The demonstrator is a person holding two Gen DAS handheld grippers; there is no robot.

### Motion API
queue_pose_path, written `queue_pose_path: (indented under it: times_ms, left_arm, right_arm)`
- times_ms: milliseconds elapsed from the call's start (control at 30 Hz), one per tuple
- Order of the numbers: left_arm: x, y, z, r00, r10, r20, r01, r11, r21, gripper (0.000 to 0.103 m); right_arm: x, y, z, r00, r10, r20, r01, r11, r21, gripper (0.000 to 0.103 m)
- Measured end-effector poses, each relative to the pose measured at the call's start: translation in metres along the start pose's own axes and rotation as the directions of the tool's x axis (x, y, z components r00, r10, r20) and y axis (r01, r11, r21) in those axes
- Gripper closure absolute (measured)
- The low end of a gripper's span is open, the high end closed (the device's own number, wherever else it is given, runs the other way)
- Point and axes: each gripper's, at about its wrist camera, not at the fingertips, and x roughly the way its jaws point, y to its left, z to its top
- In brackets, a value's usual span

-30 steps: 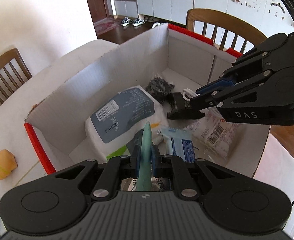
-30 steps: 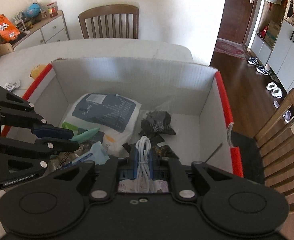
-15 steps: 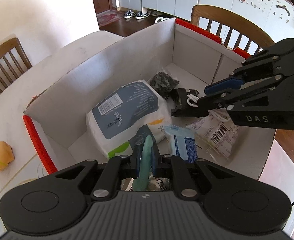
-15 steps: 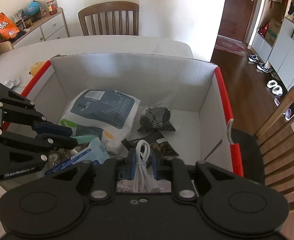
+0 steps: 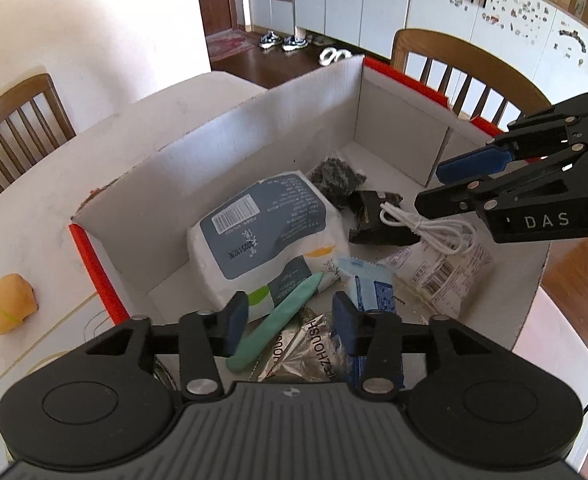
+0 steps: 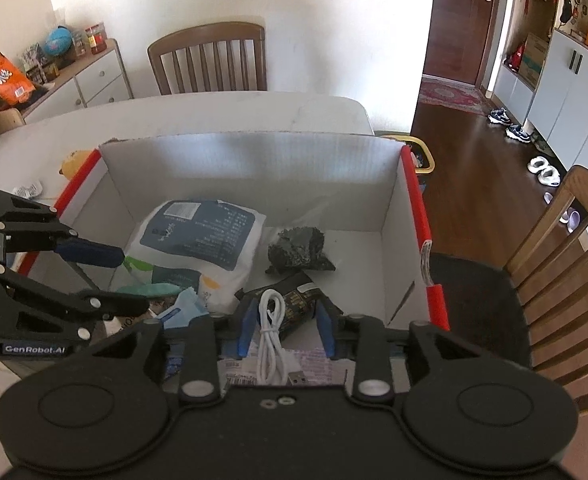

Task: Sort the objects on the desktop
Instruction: 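Lower the stick and cable into the shoebox and open both tools, then withdraw both tools from the shoebox back over the table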

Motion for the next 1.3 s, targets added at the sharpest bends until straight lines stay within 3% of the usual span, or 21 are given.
queue_pose_path:
  times_ms: [67,300,733,833,1000,1133,1300]
  left_arm:
    - [-0.004,0.0,0.0,1.0,0.007,0.018,-0.007,1.0,-0.001,0.046]
    - [-0.016,0.003,-0.002,0.999,0.01,0.051,-0.008,0.999,-0.036,0.045]
    - [-0.044,0.005,-0.017,0.995,-0.013,0.098,0.024,0.994,-0.105,0.045]
    - [-0.053,0.007,-0.021,0.994,-0.002,0.111,0.017,0.991,-0.13,0.036]
    - [-0.068,0.011,-0.028,0.99,-0.013,0.14,0.036,0.986,-0.164,0.034]
    - [-0.081,0.013,-0.033,0.987,-0.014,0.16,0.044,0.982,-0.181,0.025]
    - [-0.094,0.02,-0.044,0.986,-0.007,0.166,0.04,0.98,-0.195,0.017]
  right_arm:
    - [-0.003,0.001,0.0,1.0,0.008,0.004,-0.008,1.0,0.002,0.067]
    - [-0.011,0.006,-0.003,0.999,0.039,0.008,-0.039,0.999,0.0,0.065]
    - [-0.03,0.02,-0.008,0.997,0.071,0.044,-0.07,0.997,-0.017,0.043]
    - [-0.033,0.024,-0.01,0.996,0.077,0.049,-0.076,0.997,-0.026,0.039]
    - [-0.037,0.036,-0.016,0.995,0.082,0.055,-0.079,0.995,-0.052,0.036]
    - [-0.041,0.046,-0.018,0.994,0.079,0.072,-0.075,0.995,-0.06,0.024]
    - [-0.048,0.058,-0.018,0.993,0.066,0.096,-0.061,0.997,-0.051,0.018]
